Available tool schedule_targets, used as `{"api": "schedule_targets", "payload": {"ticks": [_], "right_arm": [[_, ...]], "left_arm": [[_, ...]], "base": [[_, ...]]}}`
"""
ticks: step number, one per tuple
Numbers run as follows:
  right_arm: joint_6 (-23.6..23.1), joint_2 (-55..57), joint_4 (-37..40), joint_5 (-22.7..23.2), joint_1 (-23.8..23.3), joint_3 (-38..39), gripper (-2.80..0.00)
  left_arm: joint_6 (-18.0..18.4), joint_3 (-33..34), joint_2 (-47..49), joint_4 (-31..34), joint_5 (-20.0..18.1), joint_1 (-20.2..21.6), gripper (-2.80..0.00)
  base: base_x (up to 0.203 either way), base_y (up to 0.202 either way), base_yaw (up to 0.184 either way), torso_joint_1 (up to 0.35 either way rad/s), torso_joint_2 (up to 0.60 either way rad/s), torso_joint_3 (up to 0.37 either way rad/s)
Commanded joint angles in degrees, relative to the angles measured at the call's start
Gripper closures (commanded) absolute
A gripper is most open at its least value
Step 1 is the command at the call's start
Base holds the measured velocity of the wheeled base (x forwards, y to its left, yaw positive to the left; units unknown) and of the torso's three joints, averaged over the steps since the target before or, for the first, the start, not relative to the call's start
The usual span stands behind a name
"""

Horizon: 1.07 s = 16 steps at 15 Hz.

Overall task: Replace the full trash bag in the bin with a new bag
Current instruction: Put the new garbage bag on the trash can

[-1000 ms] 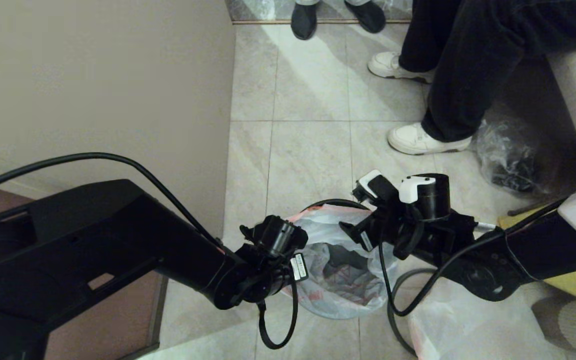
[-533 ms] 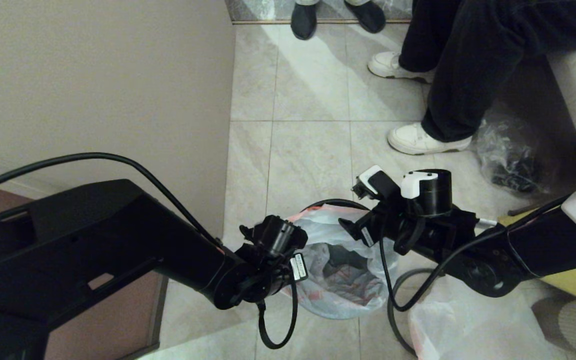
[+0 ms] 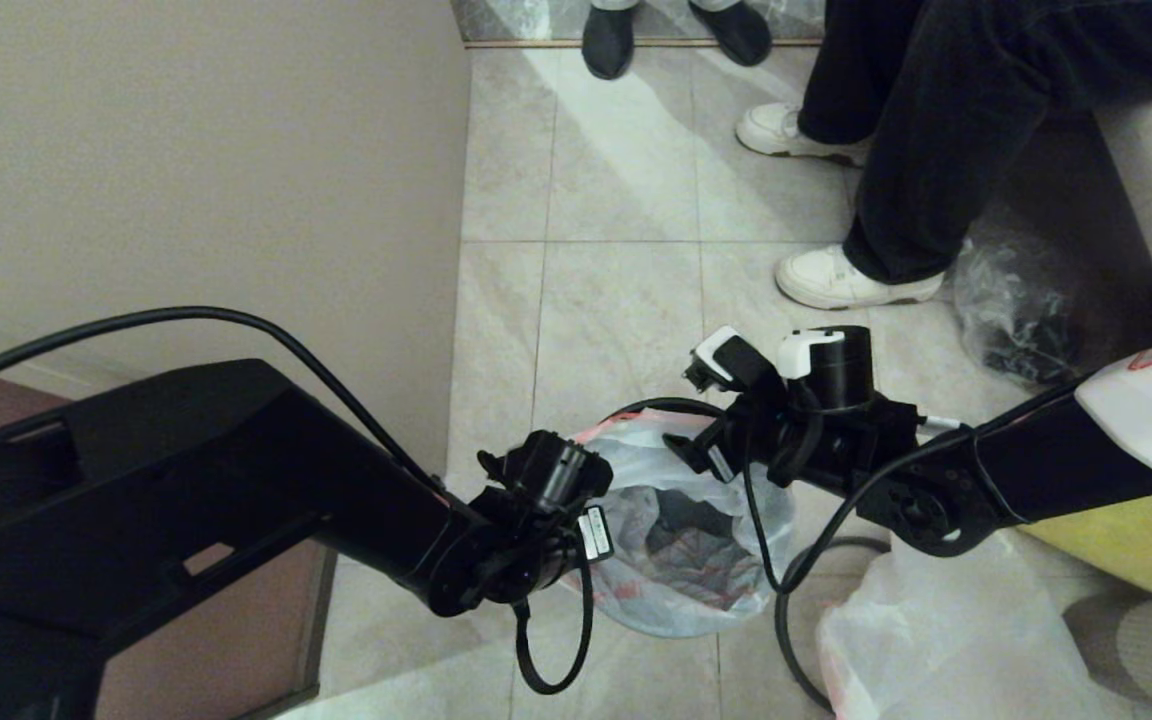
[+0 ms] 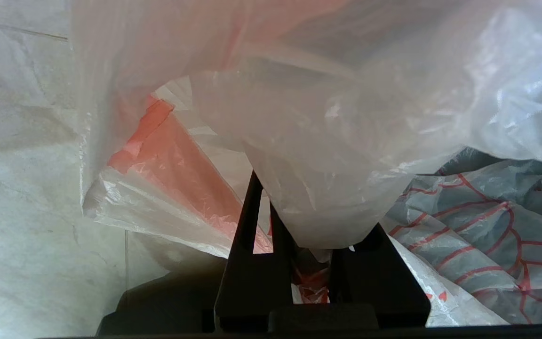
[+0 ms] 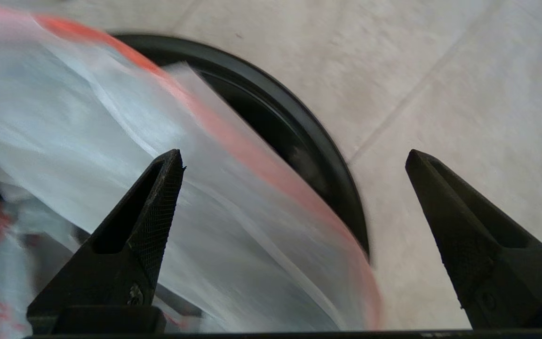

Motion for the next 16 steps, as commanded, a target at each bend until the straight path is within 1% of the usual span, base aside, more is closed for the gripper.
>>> {"api": "schedule_targets", "payload": {"ticks": [1,5,6,11,16], "right_arm": [[-0.27,1.68,0.87,0.03,1.49,-2.60,-2.80],[-1.60,4.83,1.88,-0.06,2.16,-6.46,-2.80],[-1.72,5.01,2.93,-0.06,2.09,-7.49,0.00],[-1.65,5.15,4.87,-0.24,2.25,-11.30,0.00],[-1.65,4.21,6.19,-0.32,2.25,-11.39,0.00]], "left_arm": [[-0.27,-0.01,0.06,-0.11,0.13,-0.12,0.00],[-0.27,-0.01,0.06,-0.11,0.13,-0.19,0.00],[-0.27,-0.01,0.06,-0.11,0.13,-0.19,0.00],[-0.27,-0.01,0.06,-0.11,0.13,-0.19,0.00],[-0.27,-0.01,0.06,-0.11,0.13,-0.19,0.00]], "base": [[0.000,0.000,0.000,0.000,0.00,0.000],[0.000,0.000,0.000,0.000,0.00,0.000],[0.000,0.000,0.000,0.000,0.00,0.000],[0.000,0.000,0.000,0.000,0.00,0.000],[0.000,0.000,0.000,0.000,0.00,0.000]]}}
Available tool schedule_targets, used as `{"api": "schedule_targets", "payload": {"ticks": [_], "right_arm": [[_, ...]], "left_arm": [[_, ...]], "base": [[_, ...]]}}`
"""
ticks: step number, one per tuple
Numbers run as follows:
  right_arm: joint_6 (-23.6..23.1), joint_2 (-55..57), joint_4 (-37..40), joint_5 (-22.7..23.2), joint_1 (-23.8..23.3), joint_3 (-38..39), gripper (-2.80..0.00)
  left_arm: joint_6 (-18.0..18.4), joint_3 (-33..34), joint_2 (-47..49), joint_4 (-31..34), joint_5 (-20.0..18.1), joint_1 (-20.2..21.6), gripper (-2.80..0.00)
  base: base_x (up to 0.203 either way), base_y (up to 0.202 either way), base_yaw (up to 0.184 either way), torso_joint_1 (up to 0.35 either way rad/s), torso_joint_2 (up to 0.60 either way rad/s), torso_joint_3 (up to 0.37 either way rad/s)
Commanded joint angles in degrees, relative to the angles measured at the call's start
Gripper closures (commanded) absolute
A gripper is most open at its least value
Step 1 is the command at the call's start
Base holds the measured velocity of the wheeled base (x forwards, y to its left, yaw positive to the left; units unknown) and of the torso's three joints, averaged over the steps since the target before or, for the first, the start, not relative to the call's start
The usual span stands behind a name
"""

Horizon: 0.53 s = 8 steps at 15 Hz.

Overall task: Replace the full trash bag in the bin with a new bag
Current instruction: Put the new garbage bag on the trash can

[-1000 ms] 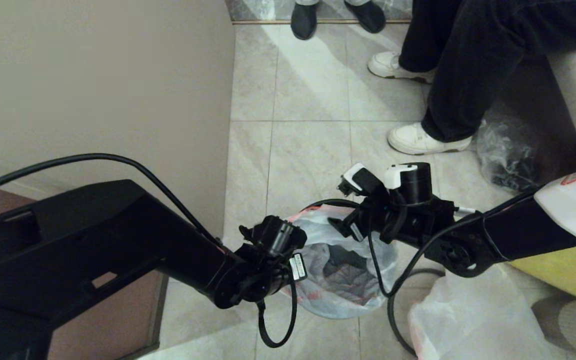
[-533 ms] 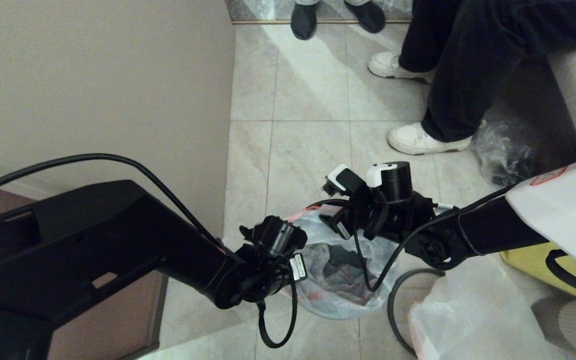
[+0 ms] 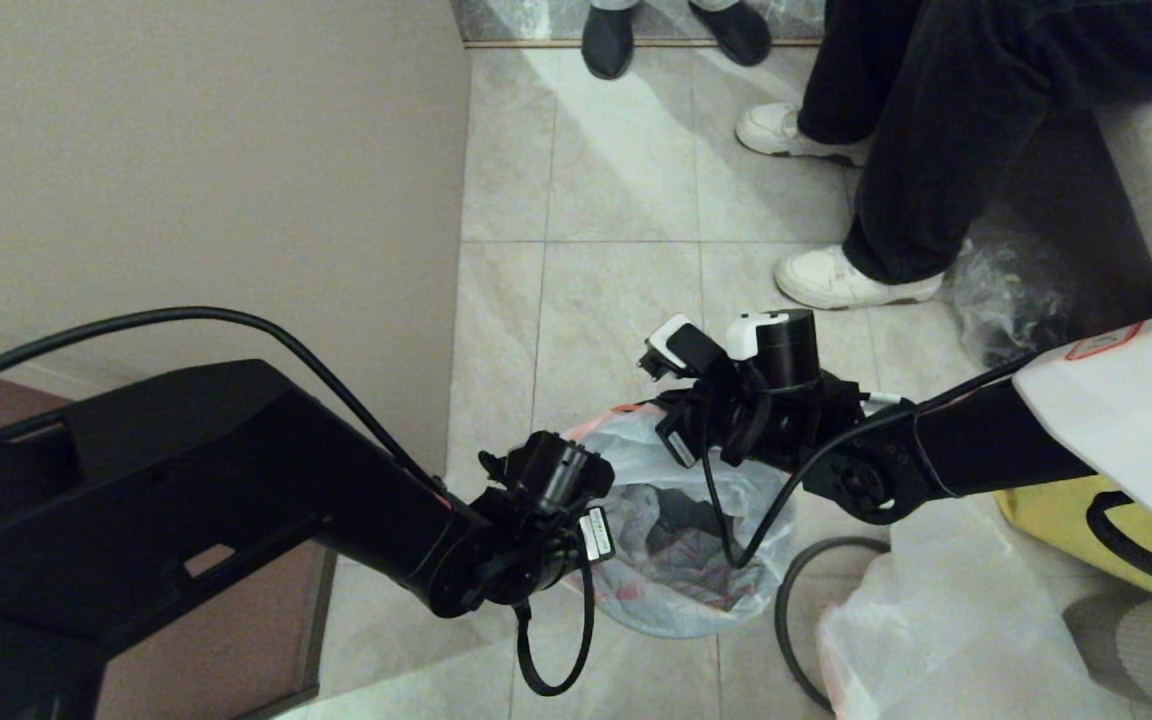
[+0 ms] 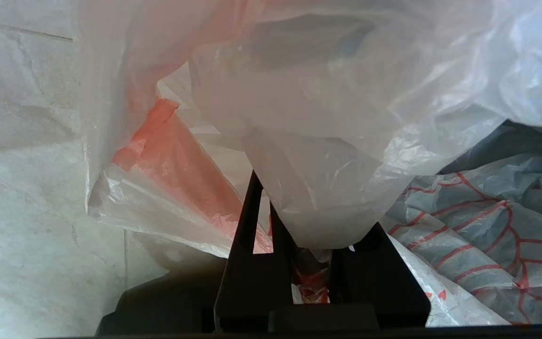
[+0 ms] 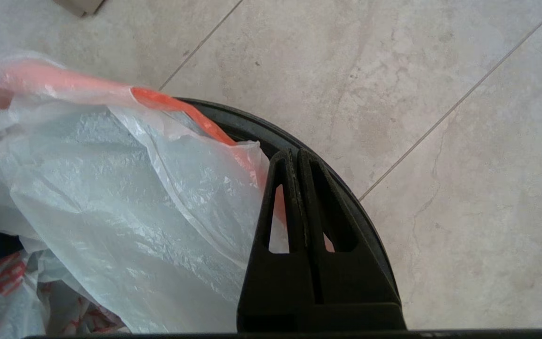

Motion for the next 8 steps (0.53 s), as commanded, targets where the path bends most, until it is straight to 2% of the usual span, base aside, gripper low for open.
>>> {"api": "schedule_targets", "payload": {"ticks": [1,5,6,7,8], "right_arm": [[-0.14,-0.52,-0.05,-0.01,0.06,-0.30,0.00],[0.12,-3.05,3.71,-0.92,1.49,0.24,0.00],[-0.08,-3.42,4.68,-1.24,1.83,0.22,-1.12],[-0.14,-3.34,4.70,-1.24,1.93,0.07,-2.80],[0.06,-3.32,4.78,-1.16,2.45,0.12,-2.80]], "left_arm": [[-0.26,0.02,0.15,-0.11,0.12,0.01,0.00],[-0.26,0.02,0.31,-0.11,0.12,0.08,0.00],[-0.26,0.02,0.40,-0.11,0.12,0.01,0.00],[-0.26,0.02,0.41,-0.11,0.12,0.01,0.00],[-0.26,0.02,0.41,-0.11,0.12,0.01,0.00]], "base": [[0.000,0.000,0.000,0.000,0.00,0.000],[0.000,0.000,0.000,0.000,0.00,0.000],[0.000,0.000,0.000,0.000,0.00,0.000],[0.000,0.000,0.000,0.000,0.00,0.000],[0.000,0.000,0.000,0.000,0.00,0.000]]}}
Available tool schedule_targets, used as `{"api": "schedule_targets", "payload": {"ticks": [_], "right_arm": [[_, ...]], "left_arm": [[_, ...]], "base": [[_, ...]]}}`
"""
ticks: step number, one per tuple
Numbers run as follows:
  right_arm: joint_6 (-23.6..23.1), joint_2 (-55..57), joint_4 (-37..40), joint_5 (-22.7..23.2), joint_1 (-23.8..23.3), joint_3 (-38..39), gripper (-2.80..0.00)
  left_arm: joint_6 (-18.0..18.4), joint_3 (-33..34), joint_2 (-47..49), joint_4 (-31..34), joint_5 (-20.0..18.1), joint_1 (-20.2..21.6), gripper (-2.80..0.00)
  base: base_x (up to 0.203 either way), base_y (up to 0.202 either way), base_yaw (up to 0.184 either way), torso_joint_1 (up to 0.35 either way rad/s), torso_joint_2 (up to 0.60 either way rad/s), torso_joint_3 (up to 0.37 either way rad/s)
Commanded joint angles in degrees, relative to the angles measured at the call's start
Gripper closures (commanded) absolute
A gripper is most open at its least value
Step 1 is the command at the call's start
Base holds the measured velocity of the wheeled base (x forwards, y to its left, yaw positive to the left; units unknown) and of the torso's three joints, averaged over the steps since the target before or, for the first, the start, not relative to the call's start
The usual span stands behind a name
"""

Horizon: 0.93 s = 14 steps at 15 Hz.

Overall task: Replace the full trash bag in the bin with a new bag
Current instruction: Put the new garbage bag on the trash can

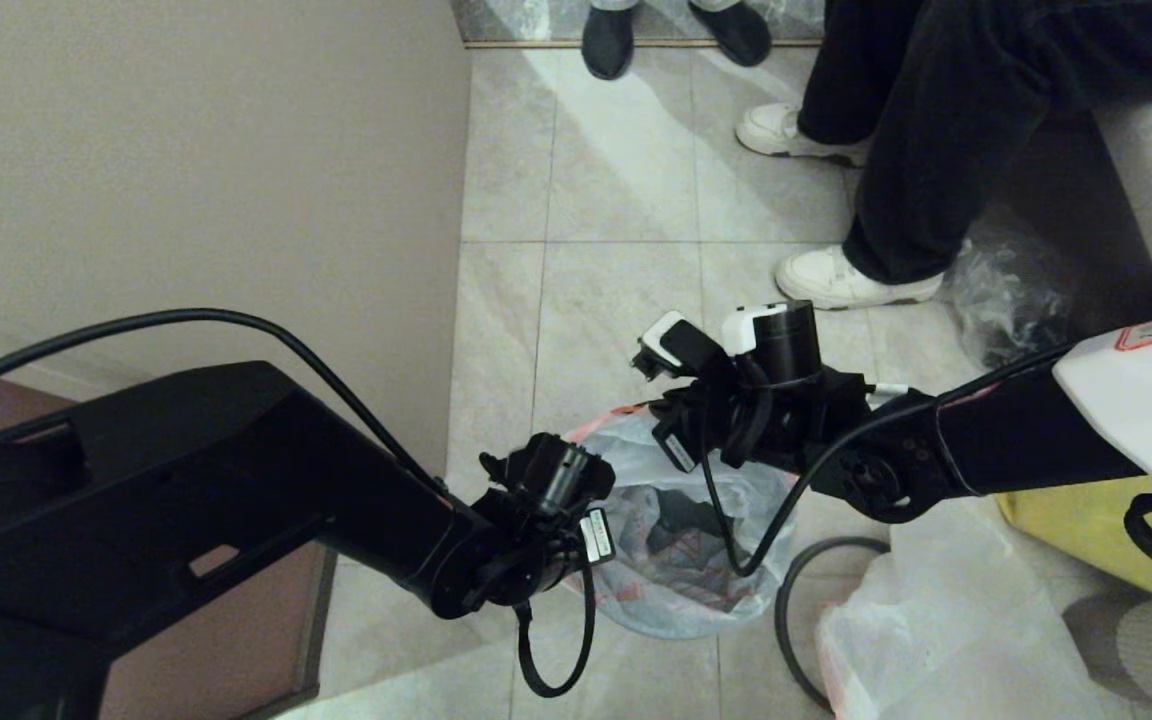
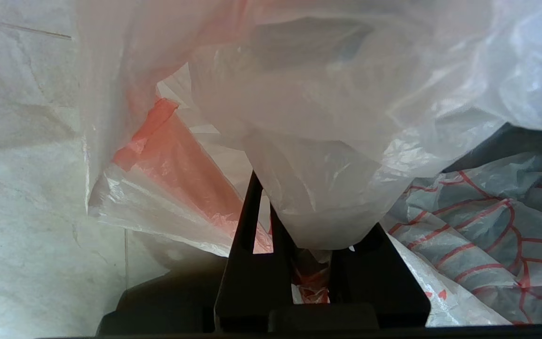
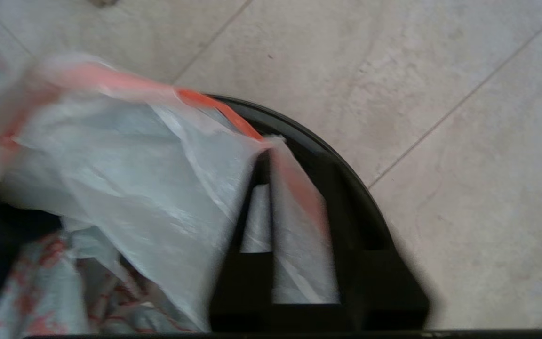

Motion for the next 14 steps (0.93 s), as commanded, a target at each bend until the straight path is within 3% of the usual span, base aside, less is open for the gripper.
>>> {"api": "schedule_targets", "payload": {"ticks": [1,9,10,11,14], "right_arm": [[-0.01,-0.37,-0.02,0.09,0.96,0.16,-2.80],[-0.18,4.68,-0.42,1.45,0.65,-1.59,-2.80],[-0.31,5.31,-0.41,1.45,0.46,-2.29,-1.69],[-0.50,5.47,-0.37,1.84,0.31,-2.97,0.00],[-0.36,5.47,-0.24,2.24,0.21,-4.32,0.00]], "left_arm": [[-0.26,-0.01,0.12,-0.10,0.12,-0.01,0.00],[-0.26,-0.18,1.18,-0.28,0.12,0.17,0.00],[-0.26,-0.18,1.26,-0.28,0.12,0.17,0.00],[-0.26,-0.18,1.26,-0.28,0.03,0.25,0.00],[-0.26,-0.18,1.26,-0.28,0.03,0.17,0.00]], "base": [[0.000,0.000,0.000,0.000,0.00,0.000],[0.000,0.000,0.000,0.000,0.00,0.000],[0.000,0.000,0.000,0.000,0.00,0.000],[0.000,0.000,0.000,0.000,0.00,0.000],[0.000,0.000,0.000,0.000,0.00,0.000]]}}
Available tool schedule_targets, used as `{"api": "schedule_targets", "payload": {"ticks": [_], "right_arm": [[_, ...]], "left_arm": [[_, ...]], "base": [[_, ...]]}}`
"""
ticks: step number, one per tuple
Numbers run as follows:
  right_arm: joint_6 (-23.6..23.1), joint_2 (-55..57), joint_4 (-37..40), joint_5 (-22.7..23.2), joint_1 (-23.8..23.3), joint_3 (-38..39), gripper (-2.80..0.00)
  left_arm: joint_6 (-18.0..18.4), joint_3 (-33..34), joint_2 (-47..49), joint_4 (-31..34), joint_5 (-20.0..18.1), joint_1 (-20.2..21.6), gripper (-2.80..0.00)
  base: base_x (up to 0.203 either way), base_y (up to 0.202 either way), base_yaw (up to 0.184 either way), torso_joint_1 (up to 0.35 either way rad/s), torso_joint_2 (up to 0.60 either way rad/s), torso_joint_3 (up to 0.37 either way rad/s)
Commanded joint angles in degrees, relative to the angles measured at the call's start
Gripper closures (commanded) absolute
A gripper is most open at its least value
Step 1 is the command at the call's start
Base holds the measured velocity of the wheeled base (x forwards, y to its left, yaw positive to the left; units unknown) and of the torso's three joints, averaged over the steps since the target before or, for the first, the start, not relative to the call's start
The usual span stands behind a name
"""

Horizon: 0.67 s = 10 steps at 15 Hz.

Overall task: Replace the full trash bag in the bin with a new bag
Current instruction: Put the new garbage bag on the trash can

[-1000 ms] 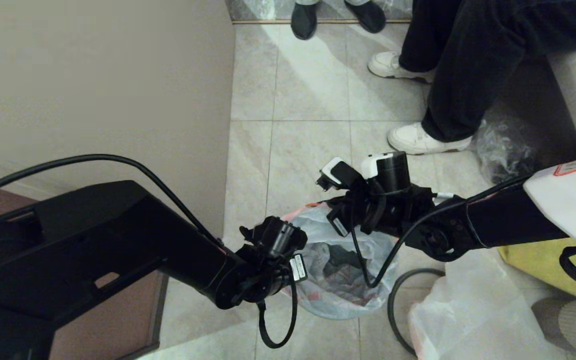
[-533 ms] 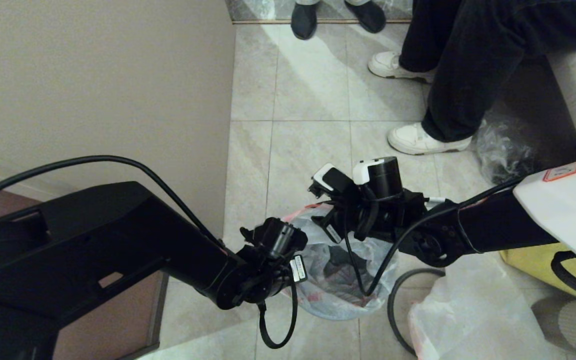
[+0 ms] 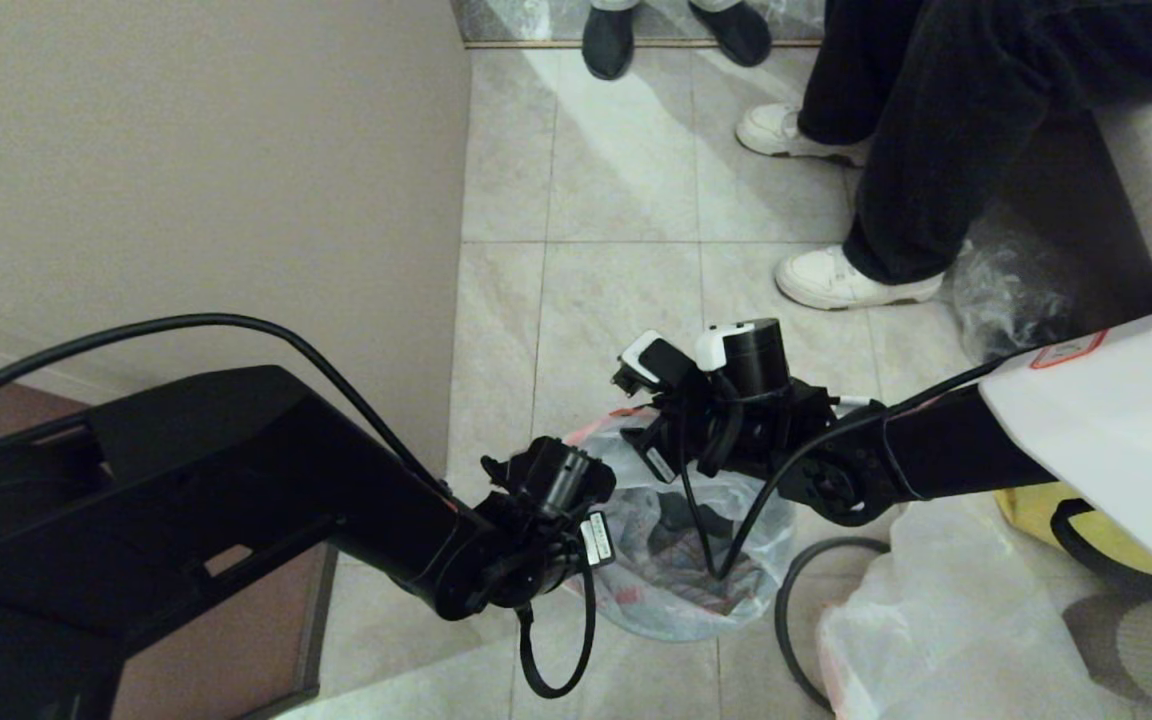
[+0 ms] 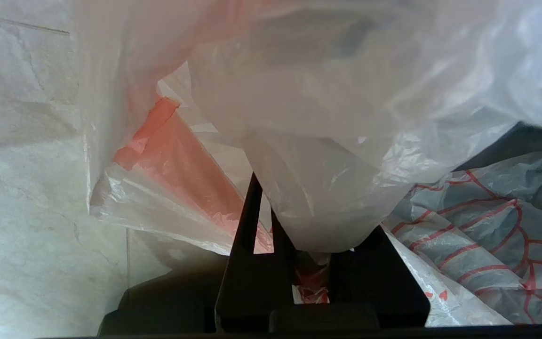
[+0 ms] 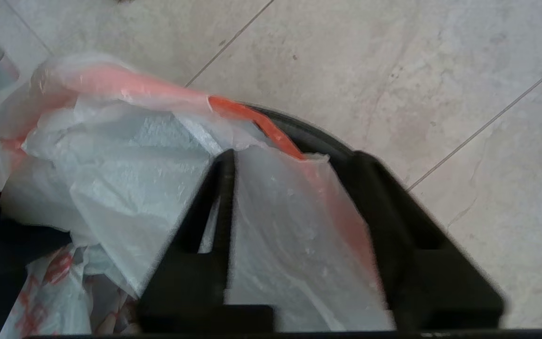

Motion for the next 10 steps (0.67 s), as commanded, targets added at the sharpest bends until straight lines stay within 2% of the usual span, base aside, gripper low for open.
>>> {"api": "schedule_targets", "payload": {"ticks": [1,10], "right_arm": [[-0.11,0.31,-0.12,-0.04,-0.04,-0.43,0.00],[0.57,-0.27,-0.29,-0.04,-0.95,-1.53,0.00]], "left_arm": [[-0.26,0.01,0.19,-0.09,0.09,-0.05,0.00],[-0.26,0.10,0.37,-0.09,0.15,-0.05,0.00]], "base": [[0.000,0.000,0.000,0.000,0.00,0.000],[0.000,0.000,0.000,0.000,0.00,0.000]]}}
